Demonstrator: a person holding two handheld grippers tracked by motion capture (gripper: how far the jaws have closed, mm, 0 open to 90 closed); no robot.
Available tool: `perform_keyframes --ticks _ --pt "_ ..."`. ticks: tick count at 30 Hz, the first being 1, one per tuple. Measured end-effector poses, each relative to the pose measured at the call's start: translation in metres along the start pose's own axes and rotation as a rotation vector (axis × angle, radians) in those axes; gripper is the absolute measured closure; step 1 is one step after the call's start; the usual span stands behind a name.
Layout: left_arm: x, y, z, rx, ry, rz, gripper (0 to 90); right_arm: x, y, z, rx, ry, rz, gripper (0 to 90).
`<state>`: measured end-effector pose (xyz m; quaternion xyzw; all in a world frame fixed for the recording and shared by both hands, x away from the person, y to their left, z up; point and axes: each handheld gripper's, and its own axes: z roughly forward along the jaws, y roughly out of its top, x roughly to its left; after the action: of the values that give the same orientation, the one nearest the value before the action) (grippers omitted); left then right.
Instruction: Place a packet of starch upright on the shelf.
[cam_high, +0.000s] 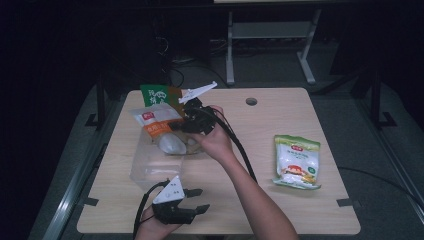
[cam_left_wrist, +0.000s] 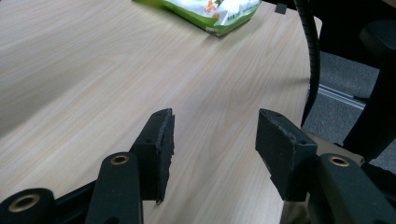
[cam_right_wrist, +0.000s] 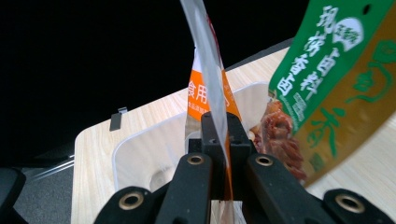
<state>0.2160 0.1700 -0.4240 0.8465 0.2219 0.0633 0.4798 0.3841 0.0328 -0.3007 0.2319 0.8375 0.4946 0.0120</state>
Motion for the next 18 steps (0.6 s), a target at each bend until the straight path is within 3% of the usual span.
perform_keyframes --ticks 7,18 --pt "0.002 -0.002 0.000 -0.005 0.004 -0.002 46.9 0.003 0.004 0.027 0.001 0.001 -0.008 89.9" --pt "0.005 -0.006 0.002 -0.018 0.008 -0.042 46.7 -0.003 -0.002 0.072 0.010 0.045 0.039 89.9"
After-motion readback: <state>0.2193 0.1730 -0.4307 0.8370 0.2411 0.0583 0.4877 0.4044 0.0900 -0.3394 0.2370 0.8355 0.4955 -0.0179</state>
